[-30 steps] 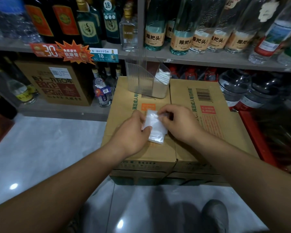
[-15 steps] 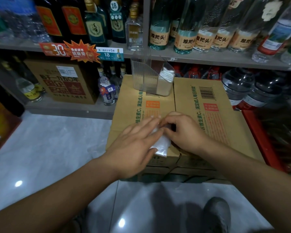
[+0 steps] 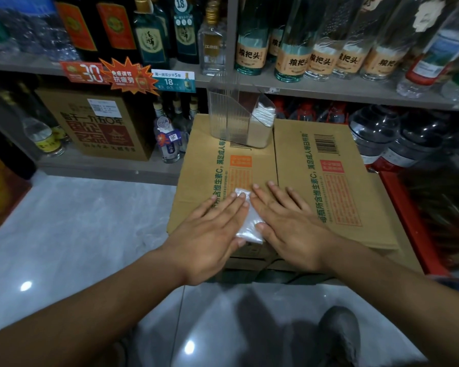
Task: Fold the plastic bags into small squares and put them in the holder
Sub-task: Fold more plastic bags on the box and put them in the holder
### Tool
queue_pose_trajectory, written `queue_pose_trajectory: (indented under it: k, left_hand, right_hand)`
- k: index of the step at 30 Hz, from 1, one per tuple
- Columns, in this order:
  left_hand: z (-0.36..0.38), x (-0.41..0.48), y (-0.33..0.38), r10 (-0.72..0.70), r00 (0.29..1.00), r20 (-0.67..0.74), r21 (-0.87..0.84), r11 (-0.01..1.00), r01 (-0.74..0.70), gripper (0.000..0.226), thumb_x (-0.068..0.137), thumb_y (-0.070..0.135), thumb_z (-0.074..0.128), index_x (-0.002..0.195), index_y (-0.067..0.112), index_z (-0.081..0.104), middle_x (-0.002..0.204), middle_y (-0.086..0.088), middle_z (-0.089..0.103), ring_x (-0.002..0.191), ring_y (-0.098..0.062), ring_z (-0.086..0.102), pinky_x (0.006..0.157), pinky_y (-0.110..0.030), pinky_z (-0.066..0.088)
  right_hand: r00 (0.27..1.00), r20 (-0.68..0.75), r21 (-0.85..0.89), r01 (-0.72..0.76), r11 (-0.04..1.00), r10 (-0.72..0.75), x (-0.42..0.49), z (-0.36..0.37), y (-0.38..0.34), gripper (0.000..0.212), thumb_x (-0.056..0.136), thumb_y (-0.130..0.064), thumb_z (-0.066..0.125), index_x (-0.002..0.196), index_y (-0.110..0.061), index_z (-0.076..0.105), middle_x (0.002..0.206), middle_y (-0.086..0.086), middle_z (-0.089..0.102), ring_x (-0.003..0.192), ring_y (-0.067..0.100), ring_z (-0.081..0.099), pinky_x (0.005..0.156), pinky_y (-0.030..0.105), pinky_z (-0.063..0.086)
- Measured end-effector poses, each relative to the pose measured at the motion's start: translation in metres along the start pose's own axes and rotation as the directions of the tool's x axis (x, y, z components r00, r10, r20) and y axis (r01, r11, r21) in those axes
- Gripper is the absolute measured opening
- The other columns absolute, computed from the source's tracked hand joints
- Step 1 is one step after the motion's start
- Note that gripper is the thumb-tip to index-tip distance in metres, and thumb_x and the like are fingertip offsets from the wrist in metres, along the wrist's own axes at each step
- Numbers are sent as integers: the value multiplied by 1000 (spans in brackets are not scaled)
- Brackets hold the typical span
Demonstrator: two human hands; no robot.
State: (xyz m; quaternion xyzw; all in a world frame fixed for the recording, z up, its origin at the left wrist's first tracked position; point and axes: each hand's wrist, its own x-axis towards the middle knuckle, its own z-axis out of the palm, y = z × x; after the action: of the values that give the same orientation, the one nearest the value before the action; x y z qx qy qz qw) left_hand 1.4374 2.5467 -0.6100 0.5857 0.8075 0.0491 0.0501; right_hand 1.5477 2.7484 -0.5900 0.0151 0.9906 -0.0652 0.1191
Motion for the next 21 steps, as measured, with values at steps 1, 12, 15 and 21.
queue_pose_trajectory:
  k: [1, 12, 15, 21]
  left_hand:
    - [0, 0, 0, 1, 1000, -2, -1, 1000, -1, 70, 105, 51, 12, 162, 13, 0, 169, -2, -8, 154, -11, -16, 123, -34, -12]
    - [-7, -2, -7, 23, 1000, -17, -221, 975, -26, 66, 102, 28, 44, 158, 15, 13, 170, -3, 1, 154, -5, -11, 122, -24, -15]
    - [-6, -2, -9, 24, 999, -38, -256, 966, -33, 53, 102, 36, 45, 151, 22, 28, 170, 0, 4, 155, -4, -8, 124, -26, -10]
    - [-8, 0, -10, -18, 997, -76, -344, 939, -9, 53, 97, 48, 42, 146, 28, 44, 168, 7, 17, 154, -3, 7, 125, -25, 1]
  right_hand:
    - [1000, 4, -2, 0, 1000, 0, 0, 0, 1, 74, 93, -59, -7, 159, -27, -15, 163, -14, -28, 148, 10, -33, 124, 41, -15]
    - [968, -250, 219, 58, 974, -1, -9, -7, 0, 57, 101, -44, 48, 154, -27, 33, 168, -5, 13, 152, 13, 9, 122, 34, 12]
    - [889, -445, 187, 212, 959, -109, -15, -9, 0, 34, 91, -41, 63, 117, -20, 63, 138, 0, 52, 128, 19, 44, 105, 43, 41]
    - [924, -330, 110, 242, 964, -194, -14, 3, -4, 42, 80, -48, 73, 112, -24, 61, 120, -6, 59, 112, 20, 55, 92, 44, 48]
